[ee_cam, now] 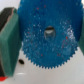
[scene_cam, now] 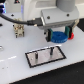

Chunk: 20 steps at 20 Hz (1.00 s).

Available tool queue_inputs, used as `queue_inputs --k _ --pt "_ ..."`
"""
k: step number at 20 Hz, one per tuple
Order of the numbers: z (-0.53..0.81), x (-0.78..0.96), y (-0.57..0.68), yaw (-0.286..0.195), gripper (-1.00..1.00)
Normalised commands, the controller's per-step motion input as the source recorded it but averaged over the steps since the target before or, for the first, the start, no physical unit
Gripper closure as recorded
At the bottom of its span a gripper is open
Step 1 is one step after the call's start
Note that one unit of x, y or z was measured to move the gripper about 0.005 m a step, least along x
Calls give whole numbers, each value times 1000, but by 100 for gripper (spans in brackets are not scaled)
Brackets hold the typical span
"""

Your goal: Insert the blue gear onto the right peg, followed by the red gear

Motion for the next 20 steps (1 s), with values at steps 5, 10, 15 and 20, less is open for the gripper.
queue_inputs --k 5,10,15,20 --pt "-95 396 -263 0 100" --pt "-74 188 -233 0 100" --pt "-60 175 -138 0 100" --pt "156 37 -27 0 100"
